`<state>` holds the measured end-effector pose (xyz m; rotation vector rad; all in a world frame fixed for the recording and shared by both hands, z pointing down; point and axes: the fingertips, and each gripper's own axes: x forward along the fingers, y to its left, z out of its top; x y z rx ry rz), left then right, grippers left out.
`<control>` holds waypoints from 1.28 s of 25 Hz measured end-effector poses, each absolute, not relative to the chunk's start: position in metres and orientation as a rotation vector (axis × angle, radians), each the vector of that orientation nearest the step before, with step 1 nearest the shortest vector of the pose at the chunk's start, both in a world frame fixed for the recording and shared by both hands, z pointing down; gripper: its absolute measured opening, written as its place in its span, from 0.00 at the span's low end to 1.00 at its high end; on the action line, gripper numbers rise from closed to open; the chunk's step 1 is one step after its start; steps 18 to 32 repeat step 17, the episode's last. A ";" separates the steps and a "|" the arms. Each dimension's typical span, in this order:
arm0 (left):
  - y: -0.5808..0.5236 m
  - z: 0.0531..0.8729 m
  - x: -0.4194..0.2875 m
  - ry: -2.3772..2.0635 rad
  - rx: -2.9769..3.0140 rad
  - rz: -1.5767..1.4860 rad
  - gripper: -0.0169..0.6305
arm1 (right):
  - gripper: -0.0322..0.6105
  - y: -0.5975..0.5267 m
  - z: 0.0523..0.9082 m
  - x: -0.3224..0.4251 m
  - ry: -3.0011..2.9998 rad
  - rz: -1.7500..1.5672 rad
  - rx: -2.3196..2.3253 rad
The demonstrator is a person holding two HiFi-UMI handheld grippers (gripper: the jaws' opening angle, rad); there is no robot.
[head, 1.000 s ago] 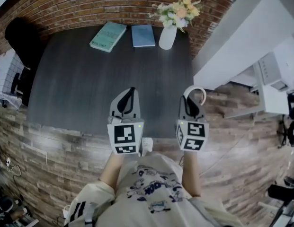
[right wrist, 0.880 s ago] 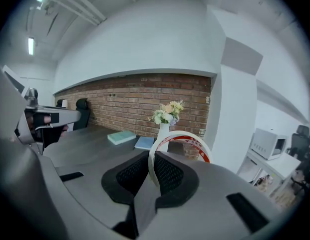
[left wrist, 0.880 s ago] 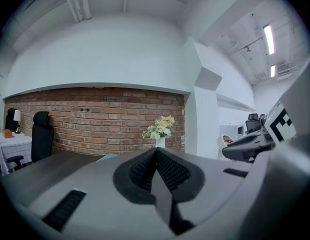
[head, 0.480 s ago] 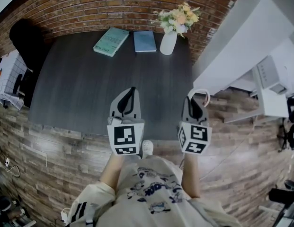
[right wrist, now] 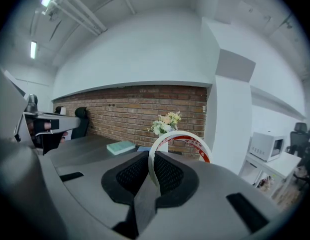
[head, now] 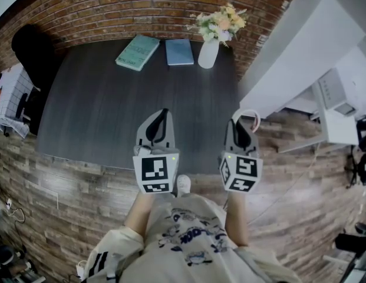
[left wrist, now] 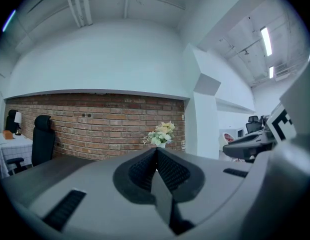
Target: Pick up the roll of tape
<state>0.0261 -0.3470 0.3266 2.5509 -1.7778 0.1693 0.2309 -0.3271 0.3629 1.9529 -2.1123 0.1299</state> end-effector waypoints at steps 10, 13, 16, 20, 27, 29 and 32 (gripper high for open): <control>-0.343 0.326 0.024 -1.785 2.547 0.164 0.03 | 0.11 -0.323 0.364 0.228 -2.120 0.135 1.949; -0.343 0.327 0.023 -1.786 2.545 0.167 0.03 | 0.11 -0.322 0.363 0.228 -2.121 0.132 1.943; -0.343 0.327 0.022 -1.787 2.543 0.166 0.03 | 0.11 -0.322 0.362 0.228 -2.120 0.125 1.943; -0.343 0.327 0.022 -1.788 2.542 0.165 0.03 | 0.11 -0.323 0.362 0.228 -2.118 0.122 1.943; -0.343 0.327 0.022 -1.788 2.542 0.165 0.03 | 0.11 -0.323 0.362 0.228 -2.118 0.122 1.943; -0.343 0.327 0.022 -1.788 2.542 0.165 0.03 | 0.11 -0.323 0.362 0.228 -2.118 0.122 1.943; -0.343 0.327 0.022 -1.788 2.542 0.165 0.03 | 0.11 -0.323 0.362 0.228 -2.118 0.122 1.943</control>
